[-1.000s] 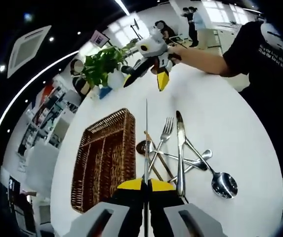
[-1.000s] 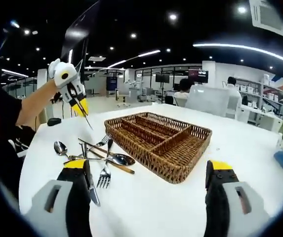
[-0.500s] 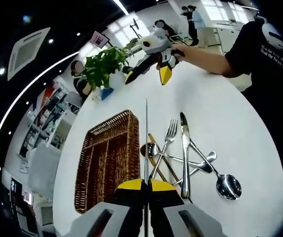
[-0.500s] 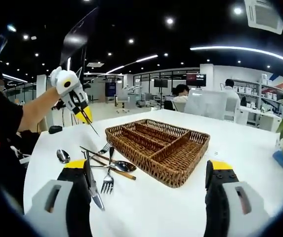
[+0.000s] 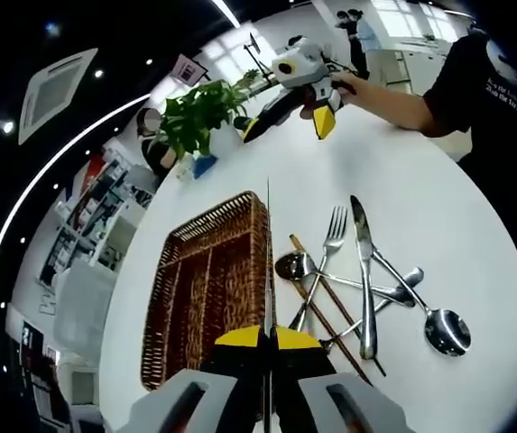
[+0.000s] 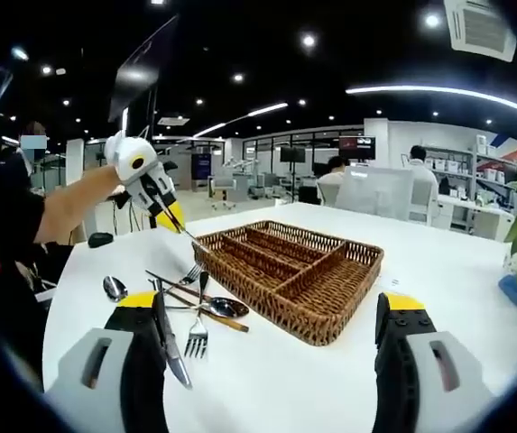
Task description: Arrange the knives, forks, and spoons in their matching storage slots by inserting each utensil handle-first until every utensil is classified and aligned in the correct compartment
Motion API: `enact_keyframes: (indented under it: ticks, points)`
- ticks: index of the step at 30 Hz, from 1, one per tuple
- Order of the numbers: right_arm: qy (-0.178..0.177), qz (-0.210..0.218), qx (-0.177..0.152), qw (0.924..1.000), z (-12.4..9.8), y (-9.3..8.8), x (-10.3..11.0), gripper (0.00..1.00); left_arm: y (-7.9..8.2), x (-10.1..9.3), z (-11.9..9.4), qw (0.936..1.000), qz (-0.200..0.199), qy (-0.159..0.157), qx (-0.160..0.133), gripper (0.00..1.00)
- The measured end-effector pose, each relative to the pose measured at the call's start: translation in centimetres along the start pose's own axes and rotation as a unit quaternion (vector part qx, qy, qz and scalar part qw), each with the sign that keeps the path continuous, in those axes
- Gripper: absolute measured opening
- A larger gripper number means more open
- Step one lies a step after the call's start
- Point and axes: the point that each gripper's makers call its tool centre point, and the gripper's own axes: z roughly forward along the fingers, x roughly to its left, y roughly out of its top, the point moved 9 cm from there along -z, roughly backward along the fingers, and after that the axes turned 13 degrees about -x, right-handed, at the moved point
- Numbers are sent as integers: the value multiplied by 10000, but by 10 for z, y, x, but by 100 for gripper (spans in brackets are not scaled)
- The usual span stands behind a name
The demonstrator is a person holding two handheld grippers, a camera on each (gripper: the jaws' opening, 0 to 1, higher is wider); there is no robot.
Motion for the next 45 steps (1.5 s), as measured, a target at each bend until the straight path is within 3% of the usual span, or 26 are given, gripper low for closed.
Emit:
enact_keyframes:
  ticks: [26, 45]
  points:
    - [60, 52, -232, 9997, 1, 12, 12, 99, -23, 47, 35, 10000, -35, 80, 43, 1]
    - [-19, 109, -188, 9998, 5, 9, 11, 100, -39, 70, 48, 9999, -108, 62, 11, 1]
